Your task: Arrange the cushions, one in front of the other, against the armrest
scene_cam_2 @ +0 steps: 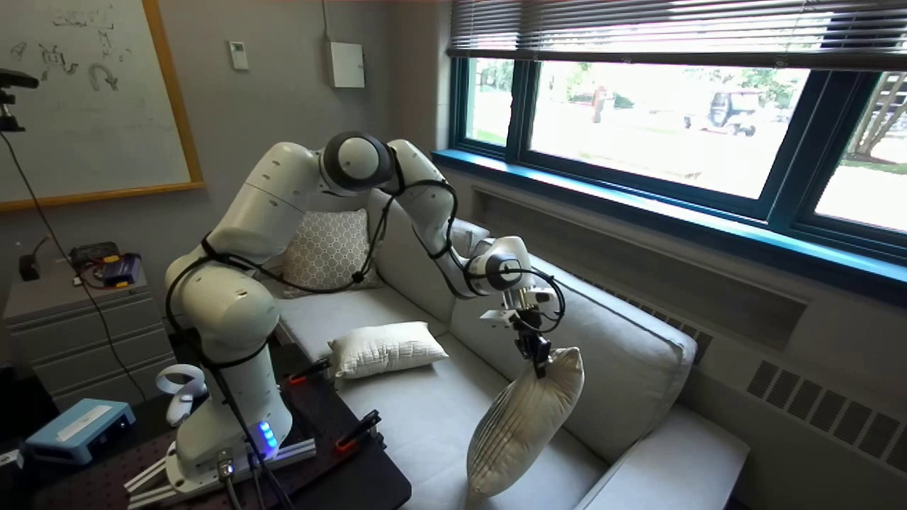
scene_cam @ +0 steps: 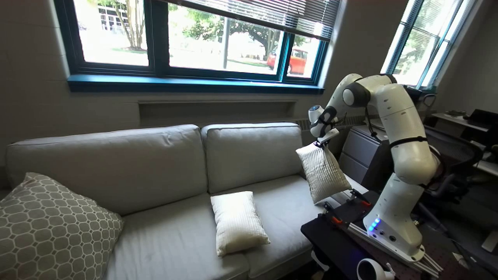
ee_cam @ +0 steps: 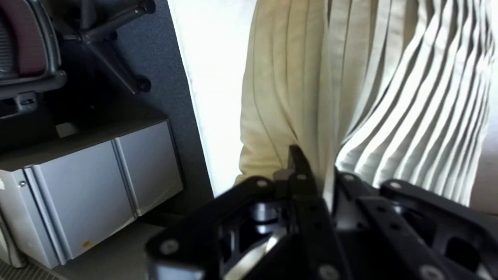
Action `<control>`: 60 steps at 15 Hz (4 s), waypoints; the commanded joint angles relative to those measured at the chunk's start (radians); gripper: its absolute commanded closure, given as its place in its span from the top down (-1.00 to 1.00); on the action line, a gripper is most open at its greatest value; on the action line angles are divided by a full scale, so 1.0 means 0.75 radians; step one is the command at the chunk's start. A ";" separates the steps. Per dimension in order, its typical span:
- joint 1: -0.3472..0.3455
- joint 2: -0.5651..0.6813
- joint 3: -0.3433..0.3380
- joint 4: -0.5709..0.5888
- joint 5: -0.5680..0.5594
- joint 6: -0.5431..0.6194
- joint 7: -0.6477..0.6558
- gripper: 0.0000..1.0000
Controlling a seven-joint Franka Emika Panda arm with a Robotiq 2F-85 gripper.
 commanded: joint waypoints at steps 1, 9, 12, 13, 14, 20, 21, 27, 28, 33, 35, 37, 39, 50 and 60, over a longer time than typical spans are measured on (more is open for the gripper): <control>-0.218 0.214 0.157 0.337 -0.001 -0.143 -0.142 -0.83; -0.356 0.582 0.300 0.903 -0.009 -0.364 -0.352 -0.84; -0.339 0.724 0.273 1.098 -0.052 -0.476 -0.379 -0.84; -0.343 0.766 0.264 1.159 -0.064 -0.510 -0.387 -0.83; -0.346 0.808 0.245 1.218 -0.085 -0.539 -0.384 -0.84; -0.422 1.035 0.154 1.564 -0.080 -0.597 -0.397 -0.86; -0.441 1.066 0.147 1.617 -0.076 -0.588 -0.389 -0.86; -0.460 1.026 0.198 1.552 -0.129 -0.422 -0.333 -0.85; -0.455 1.026 0.201 1.545 -0.131 -0.407 -0.332 -0.85; -0.421 1.026 0.214 1.500 -0.159 -0.373 -0.342 -0.86; -0.409 1.027 0.211 1.461 -0.183 -0.371 -0.342 -0.88; -0.402 1.028 0.213 1.438 -0.197 -0.371 -0.346 -0.86; -0.405 1.030 0.218 1.436 -0.195 -0.378 -0.356 -0.32; -0.498 1.023 0.270 1.565 -0.054 -0.414 -0.360 1.00; -0.424 0.871 0.522 1.469 0.182 -0.385 -0.388 1.00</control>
